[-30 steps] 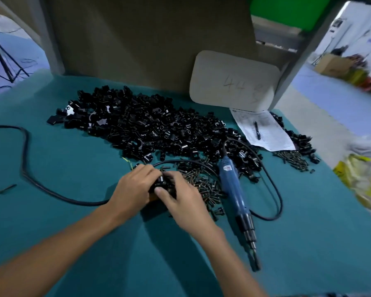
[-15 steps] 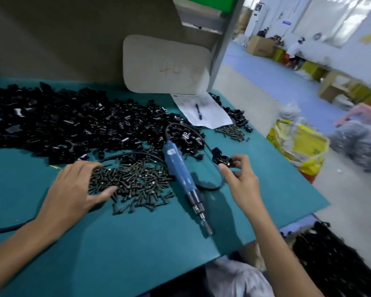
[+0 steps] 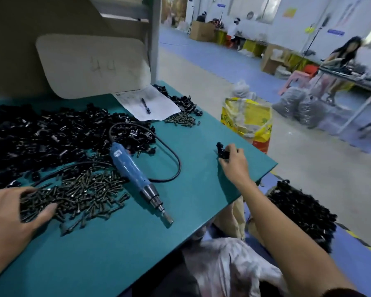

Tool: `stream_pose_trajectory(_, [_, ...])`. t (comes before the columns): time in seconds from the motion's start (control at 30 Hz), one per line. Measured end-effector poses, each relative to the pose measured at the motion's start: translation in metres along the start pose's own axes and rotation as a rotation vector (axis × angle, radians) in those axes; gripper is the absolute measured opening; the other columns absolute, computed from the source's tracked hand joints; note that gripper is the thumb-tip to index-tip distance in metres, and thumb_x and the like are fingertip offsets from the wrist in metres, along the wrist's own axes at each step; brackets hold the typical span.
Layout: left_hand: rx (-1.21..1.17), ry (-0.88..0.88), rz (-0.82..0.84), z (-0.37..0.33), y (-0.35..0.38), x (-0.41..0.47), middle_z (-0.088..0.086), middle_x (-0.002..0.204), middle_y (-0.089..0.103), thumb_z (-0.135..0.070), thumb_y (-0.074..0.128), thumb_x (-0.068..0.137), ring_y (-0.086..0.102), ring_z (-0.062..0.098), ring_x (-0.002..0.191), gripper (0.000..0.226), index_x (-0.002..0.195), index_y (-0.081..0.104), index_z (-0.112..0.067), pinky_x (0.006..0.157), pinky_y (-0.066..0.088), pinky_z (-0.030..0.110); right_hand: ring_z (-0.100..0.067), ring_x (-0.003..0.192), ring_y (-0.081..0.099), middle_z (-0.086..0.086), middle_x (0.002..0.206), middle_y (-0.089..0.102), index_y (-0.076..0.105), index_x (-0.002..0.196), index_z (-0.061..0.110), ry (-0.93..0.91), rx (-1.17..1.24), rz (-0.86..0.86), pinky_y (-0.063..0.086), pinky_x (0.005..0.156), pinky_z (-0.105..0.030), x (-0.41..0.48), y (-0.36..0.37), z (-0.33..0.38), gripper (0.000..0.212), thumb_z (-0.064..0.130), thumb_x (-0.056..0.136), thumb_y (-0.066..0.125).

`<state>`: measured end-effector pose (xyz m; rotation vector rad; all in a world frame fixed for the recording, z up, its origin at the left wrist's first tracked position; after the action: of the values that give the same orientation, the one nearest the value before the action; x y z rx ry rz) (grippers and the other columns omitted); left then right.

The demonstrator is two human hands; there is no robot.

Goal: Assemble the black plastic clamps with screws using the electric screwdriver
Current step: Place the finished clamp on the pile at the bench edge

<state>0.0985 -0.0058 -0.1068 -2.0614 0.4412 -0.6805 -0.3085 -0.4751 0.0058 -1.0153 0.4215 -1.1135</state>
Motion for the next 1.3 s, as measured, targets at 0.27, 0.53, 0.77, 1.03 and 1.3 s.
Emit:
stream_pose_trajectory(0.27, [0.088,0.033,-0.014,-0.048,-0.044,-0.019,0.004,0.119,0.054,-0.082,0.054,0.075,0.052,0.030,0.113,0.076,0.127,0.051,-0.025,0.097,0.047,0.050,-0.036,0.119,0.048,-0.017,0.128,0.049,0.050,0.128,0.005,0.190,0.049,0.039,0.045,0.099,-0.045,0.022,0.004,-0.006,0.038,0.021,0.097,0.064])
stream_pose_trajectory(0.53, [0.178,0.060,-0.192,-0.113,-0.080,-0.038,0.021,0.113,0.061,-0.042,0.065,0.090,0.051,0.041,0.109,0.050,0.122,0.056,-0.005,0.092,0.044,0.059,-0.040,0.126,0.044,-0.022,0.135,0.048,0.049,0.133,0.001,0.154,-0.003,-0.057,0.039,0.106,-0.048,0.020,0.002,0.000,0.037,0.015,0.101,0.060])
stream_pose_trajectory(0.77, [0.178,-0.017,-0.141,-0.108,-0.080,-0.038,0.011,0.143,0.048,-0.050,0.039,0.098,0.037,0.030,0.137,0.057,0.141,0.047,-0.013,0.108,0.035,0.056,-0.032,0.120,0.049,-0.015,0.132,0.051,0.053,0.134,0.008,-0.305,0.112,0.029,0.040,0.101,-0.041,-0.005,0.038,0.151,0.037,0.018,0.100,0.061])
stream_pose_trajectory(1.03, [0.050,-0.308,-0.157,-0.095,-0.080,-0.027,0.007,0.161,0.029,-0.043,0.039,0.105,0.021,0.026,0.149,0.052,0.153,0.037,-0.022,0.117,0.021,0.053,-0.024,0.098,0.058,-0.008,0.130,0.054,0.056,0.134,0.017,-0.872,0.013,0.597,0.045,0.081,-0.035,-0.069,0.144,0.344,0.028,0.021,0.107,0.049])
stream_pose_trajectory(1.3, [0.175,-0.352,-0.026,-0.076,-0.082,0.009,0.006,0.149,0.043,-0.041,0.045,0.105,0.027,0.033,0.138,0.043,0.143,0.051,-0.022,0.110,0.031,0.049,-0.041,0.108,0.052,-0.019,0.133,0.044,0.043,0.142,0.022,-0.777,-0.183,0.613,0.048,0.088,-0.046,-0.064,0.195,0.379,0.037,0.028,0.107,0.052])
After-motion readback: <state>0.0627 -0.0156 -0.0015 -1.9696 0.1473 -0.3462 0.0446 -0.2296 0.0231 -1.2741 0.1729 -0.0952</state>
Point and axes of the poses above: each hand's wrist, its own x-axis towards the middle knuckle, its own y-axis out of the palm, z = x × y, the point moved 5 cm from there along x, towards the middle knuckle
